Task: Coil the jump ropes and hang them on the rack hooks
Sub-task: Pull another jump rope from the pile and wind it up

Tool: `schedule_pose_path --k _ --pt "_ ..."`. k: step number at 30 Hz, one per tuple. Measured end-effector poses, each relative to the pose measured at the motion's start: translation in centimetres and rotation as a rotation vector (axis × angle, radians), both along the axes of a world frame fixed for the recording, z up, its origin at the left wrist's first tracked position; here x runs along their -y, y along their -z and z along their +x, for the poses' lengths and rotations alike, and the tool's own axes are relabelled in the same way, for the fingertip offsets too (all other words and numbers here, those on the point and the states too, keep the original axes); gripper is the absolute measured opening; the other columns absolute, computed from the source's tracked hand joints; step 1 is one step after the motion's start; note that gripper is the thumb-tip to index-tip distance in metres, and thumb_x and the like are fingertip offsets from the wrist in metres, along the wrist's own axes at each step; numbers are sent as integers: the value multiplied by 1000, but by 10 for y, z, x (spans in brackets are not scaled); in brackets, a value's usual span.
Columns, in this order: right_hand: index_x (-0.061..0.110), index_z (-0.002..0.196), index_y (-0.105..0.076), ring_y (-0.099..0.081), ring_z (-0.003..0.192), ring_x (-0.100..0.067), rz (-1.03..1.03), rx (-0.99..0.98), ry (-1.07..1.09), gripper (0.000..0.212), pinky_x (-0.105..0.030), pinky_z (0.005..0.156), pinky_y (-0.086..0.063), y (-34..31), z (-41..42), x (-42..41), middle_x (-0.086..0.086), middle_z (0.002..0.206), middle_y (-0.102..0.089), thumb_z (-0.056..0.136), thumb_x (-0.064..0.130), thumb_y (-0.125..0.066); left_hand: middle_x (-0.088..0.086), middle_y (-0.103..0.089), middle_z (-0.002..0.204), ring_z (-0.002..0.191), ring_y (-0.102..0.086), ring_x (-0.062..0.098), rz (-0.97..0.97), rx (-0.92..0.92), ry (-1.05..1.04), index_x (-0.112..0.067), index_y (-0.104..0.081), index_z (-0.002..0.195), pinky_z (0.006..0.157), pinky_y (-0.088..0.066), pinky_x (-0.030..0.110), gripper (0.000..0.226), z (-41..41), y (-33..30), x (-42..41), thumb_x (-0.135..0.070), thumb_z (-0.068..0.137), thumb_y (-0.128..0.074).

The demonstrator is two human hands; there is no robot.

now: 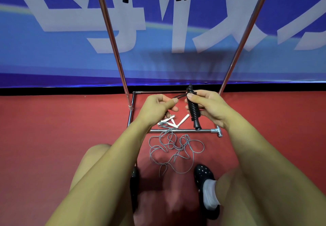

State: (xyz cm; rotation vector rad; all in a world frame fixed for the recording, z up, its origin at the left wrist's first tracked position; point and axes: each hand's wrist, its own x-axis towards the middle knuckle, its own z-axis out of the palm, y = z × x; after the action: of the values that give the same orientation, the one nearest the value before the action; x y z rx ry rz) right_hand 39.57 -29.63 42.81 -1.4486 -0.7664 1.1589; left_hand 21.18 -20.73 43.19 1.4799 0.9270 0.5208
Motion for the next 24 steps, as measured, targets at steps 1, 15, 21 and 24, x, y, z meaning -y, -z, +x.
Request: schedule_pose_path --k 1,15,21,24 --pt "12 101 -73 -69 85 -23 7 3 15 11 -50 92 -56 -1 -1 0 -5 89 -72 92 18 -75 5 -77 79 50 -49 14 37 -1 9 -7 -64 86 50 -41 23 22 0 0 1 -25 96 -71" --pt "11 117 -60 -77 90 -30 -40 -45 -111 19 -34 71 -63 -2 -17 -1 -18 106 -77 100 3 -57 6 -76 74 59 -50 17 105 34 77 -5 -67 87 61 -39 30 21 3 2 4 -23 94 -74" --pt "5 120 -66 -76 97 -30 -37 -77 -100 24 -35 72 -63 4 -14 -3 -16 109 -77 96 7 -67 2 -76 79 66 -54 15 142 44 33 -7 -72 90 68 -46 28 16 3 9 0 -18 99 -64" --pt "7 117 -68 -72 68 -20 -64 67 -80 25 -31 63 -56 6 -11 -4 -7 99 -79 95 18 -72 0 -77 85 72 -56 13 171 19 24 -11 -75 98 65 -45 21 17 5 11 -1 -12 101 -58"
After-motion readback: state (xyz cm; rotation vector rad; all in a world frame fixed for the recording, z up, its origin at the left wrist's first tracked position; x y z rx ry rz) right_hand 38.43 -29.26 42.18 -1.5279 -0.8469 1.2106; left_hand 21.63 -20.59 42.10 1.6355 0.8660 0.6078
